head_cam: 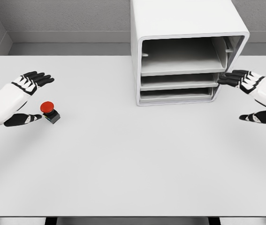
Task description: Slide open multi-storey tabletop storage cabinets and put open load switch and slide close multi-storey tabletop storage cabinets
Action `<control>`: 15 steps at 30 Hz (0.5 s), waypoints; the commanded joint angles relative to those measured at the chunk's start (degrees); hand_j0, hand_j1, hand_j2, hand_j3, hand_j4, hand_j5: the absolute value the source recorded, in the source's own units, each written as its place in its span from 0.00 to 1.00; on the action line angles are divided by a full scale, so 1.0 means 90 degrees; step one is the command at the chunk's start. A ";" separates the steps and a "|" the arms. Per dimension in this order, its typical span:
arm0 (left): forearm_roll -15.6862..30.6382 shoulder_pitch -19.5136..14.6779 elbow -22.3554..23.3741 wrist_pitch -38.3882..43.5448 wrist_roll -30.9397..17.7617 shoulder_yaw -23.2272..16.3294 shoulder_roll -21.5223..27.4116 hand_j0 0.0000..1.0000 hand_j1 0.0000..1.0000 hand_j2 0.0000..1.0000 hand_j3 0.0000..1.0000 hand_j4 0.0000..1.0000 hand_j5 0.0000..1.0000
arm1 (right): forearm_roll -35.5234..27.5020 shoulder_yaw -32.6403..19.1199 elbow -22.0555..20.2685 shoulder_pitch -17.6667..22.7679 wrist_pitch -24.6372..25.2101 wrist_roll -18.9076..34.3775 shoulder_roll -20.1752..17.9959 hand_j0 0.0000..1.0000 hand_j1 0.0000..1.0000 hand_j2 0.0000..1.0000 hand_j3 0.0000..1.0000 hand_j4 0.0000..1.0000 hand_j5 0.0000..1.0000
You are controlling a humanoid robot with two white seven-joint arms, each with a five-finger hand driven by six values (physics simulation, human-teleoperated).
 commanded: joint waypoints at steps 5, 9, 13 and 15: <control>0.0045 0.0000 0.0005 0.0004 0.0004 -0.0007 0.0006 1.00 1.00 1.00 1.00 1.00 1.00 | -0.0007 0.0043 -0.0016 -0.0078 0.0005 0.0034 -0.0015 1.00 1.00 1.00 1.00 1.00 1.00; 0.0104 0.0019 0.0005 0.0004 0.0004 0.0013 -0.0004 1.00 1.00 1.00 1.00 1.00 1.00 | 0.0189 0.0150 -0.0025 -0.0088 0.0005 0.0258 0.0150 1.00 1.00 1.00 1.00 1.00 1.00; 0.0094 0.0195 0.0005 0.0004 0.0004 0.0061 -0.0063 1.00 1.00 1.00 1.00 1.00 1.00 | 0.0208 0.0150 -0.0015 -0.0283 0.0005 0.0971 0.0717 0.94 0.94 0.94 0.94 0.94 0.94; 0.0094 0.0215 0.0014 0.0004 0.0014 0.0061 -0.0073 1.00 1.00 1.00 1.00 1.00 1.00 | 0.0296 0.0160 -0.0015 -0.0400 0.0005 0.1021 0.0883 0.93 0.93 0.93 0.93 0.93 0.93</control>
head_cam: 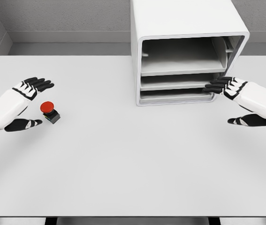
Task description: Slide open multi-storey tabletop storage cabinets and put open load switch and slide close multi-storey tabletop storage cabinets
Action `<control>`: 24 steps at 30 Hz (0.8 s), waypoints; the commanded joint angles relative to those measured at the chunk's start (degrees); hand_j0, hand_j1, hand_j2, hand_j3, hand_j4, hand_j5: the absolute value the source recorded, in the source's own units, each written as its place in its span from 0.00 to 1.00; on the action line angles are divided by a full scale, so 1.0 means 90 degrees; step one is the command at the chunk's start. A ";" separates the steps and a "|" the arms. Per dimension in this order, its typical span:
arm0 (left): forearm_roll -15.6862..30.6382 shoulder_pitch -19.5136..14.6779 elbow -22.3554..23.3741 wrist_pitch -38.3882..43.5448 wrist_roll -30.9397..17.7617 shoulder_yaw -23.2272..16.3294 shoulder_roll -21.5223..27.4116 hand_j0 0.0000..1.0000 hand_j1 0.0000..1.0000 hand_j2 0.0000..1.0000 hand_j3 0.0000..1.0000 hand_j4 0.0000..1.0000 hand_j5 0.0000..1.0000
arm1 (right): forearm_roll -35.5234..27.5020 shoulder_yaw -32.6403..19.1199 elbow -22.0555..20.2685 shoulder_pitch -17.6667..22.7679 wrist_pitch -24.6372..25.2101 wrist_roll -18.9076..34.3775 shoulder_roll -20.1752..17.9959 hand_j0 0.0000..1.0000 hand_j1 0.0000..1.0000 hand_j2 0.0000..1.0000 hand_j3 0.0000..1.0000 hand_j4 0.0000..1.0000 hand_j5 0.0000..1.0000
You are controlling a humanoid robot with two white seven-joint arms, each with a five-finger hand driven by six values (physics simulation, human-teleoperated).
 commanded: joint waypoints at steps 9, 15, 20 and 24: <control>0.0076 -0.0010 0.0575 0.0004 -0.0302 -0.0005 -0.0552 1.00 1.00 1.00 1.00 1.00 1.00 | 0.0246 0.0373 0.0020 -0.0479 0.0008 0.0167 0.0896 0.93 0.93 0.93 0.93 0.93 0.93; 0.0525 -0.0059 0.0604 0.0004 -0.1640 -0.0005 -0.0689 1.00 1.00 1.00 1.00 1.00 1.00 | 0.0207 0.0373 0.0049 -0.0625 0.0008 0.0177 0.0906 0.93 0.93 0.93 0.93 0.93 0.93; 0.0887 -0.0107 0.0585 0.0004 -0.2733 0.0288 -0.0825 1.00 1.00 1.00 1.00 1.00 1.00 | 0.0207 0.0373 0.0049 -0.0791 0.0008 0.0177 0.1062 0.93 0.93 0.93 0.93 0.93 0.93; 0.1140 -0.0156 0.0555 0.0004 -0.2900 0.0571 -0.0914 1.00 1.00 1.00 1.00 1.00 1.00 | 0.0197 0.0383 0.0068 -0.0899 0.0008 0.0177 0.1160 0.93 0.93 0.93 0.93 0.93 0.93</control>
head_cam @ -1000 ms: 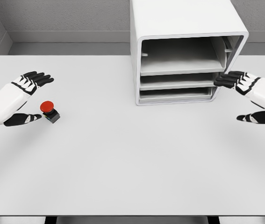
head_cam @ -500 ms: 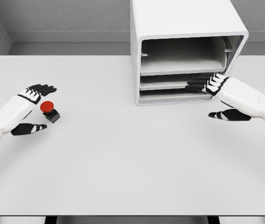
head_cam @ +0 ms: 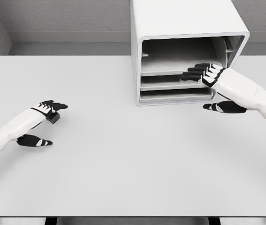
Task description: Slide open multi-storey tabletop storage cabinets and put open load switch and slide close multi-storey tabletop storage cabinets
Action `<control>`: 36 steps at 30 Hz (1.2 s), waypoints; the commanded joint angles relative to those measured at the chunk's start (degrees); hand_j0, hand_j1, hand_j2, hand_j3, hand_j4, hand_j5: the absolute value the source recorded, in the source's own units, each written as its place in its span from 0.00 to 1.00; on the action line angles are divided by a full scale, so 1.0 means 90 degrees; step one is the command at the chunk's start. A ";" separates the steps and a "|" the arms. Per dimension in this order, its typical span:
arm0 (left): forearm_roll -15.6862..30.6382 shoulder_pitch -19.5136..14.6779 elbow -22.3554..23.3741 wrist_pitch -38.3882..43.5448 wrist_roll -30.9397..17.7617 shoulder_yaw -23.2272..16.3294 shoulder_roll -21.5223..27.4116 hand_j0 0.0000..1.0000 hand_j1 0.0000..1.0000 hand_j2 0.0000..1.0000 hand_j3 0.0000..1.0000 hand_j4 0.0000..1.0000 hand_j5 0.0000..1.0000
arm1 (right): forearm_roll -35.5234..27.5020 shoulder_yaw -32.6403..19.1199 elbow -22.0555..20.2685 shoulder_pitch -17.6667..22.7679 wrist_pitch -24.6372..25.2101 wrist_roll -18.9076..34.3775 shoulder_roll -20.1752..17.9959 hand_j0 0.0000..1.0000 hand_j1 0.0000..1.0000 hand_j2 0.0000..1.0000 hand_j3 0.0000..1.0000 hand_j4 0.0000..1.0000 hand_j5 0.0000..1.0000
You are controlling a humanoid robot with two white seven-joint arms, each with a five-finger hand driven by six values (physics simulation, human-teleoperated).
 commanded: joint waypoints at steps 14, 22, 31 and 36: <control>0.0568 -0.0478 0.0037 0.0014 -0.0378 0.0386 -0.0324 1.00 1.00 1.00 1.00 1.00 1.00 | -0.0023 0.0461 0.0695 -0.0674 0.0010 0.0036 0.0537 0.86 0.86 0.86 0.86 0.86 0.86; 0.0870 -0.0947 0.0202 0.0014 -0.0378 0.0259 -0.0383 1.00 1.00 1.00 1.00 1.00 1.00 | 0.0084 0.0646 0.1027 -0.0986 0.0010 0.0085 0.0742 0.81 0.81 0.81 0.81 0.81 0.81; 0.1144 -0.1377 0.0808 0.0014 -0.0378 -0.0140 -0.0207 1.00 1.00 1.00 1.00 1.00 1.00 | 0.0211 0.0812 0.1281 -0.1162 0.0010 0.0221 0.1074 0.81 0.81 0.81 0.81 0.81 0.81; 0.1222 -0.1357 0.0769 0.0014 -0.0378 -0.0297 -0.0090 1.00 1.00 1.00 1.00 1.00 1.00 | 0.0221 0.0861 0.1740 -0.1406 0.0010 0.0231 0.1172 0.81 0.81 0.81 0.81 0.81 0.81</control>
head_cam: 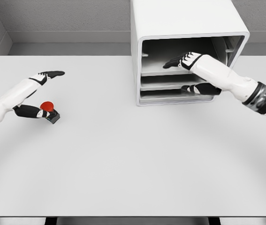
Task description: Slide open multi-storey tabletop storage cabinets and put open load switch and slide close multi-storey tabletop storage cabinets
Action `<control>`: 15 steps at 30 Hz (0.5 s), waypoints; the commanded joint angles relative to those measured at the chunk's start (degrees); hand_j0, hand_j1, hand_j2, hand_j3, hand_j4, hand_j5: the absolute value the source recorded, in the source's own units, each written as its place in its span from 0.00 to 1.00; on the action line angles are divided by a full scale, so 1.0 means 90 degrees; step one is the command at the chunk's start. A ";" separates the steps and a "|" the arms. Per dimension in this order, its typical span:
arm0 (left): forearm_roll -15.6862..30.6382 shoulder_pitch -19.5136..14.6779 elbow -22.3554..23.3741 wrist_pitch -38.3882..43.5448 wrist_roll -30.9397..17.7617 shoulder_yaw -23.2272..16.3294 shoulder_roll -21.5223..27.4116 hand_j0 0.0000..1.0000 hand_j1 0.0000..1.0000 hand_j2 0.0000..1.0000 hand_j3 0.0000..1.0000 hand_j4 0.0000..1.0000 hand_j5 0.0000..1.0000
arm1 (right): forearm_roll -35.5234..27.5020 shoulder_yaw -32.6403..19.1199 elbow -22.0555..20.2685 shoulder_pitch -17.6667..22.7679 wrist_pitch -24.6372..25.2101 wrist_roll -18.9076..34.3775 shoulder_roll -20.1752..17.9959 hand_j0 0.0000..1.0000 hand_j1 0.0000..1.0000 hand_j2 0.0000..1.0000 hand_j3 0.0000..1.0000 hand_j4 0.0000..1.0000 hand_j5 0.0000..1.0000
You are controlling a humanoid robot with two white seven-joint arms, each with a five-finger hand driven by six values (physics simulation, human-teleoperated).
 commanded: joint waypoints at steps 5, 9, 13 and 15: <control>0.0052 0.0010 0.0214 0.0016 0.0003 -0.0413 0.0632 1.00 1.00 1.00 1.00 1.00 1.00 | 0.0027 0.0191 0.0517 -0.0137 0.0010 -0.0006 0.0169 0.81 0.81 0.81 0.81 0.81 0.81; 0.0013 -0.0088 0.0614 0.0016 0.0003 -0.0589 0.0779 1.00 1.00 1.00 1.00 1.00 1.00 | 0.0311 0.0191 0.0635 -0.0176 0.0041 -0.0006 0.0257 0.81 0.81 0.81 0.81 0.81 0.81; -0.0026 -0.0361 0.0839 0.0016 0.0003 -0.0989 0.0916 1.00 1.00 1.00 1.00 1.00 1.00 | 0.0487 0.0191 0.0693 -0.0176 0.0207 -0.0016 0.0325 0.81 0.81 0.81 0.81 0.81 0.81; -0.0075 -0.0449 0.0927 0.0016 0.0003 -0.1038 0.0916 1.00 1.00 1.00 1.00 1.00 1.00 | 0.0535 0.0191 0.0752 -0.0176 0.0207 -0.0016 0.0345 0.81 0.81 0.81 0.81 0.81 0.81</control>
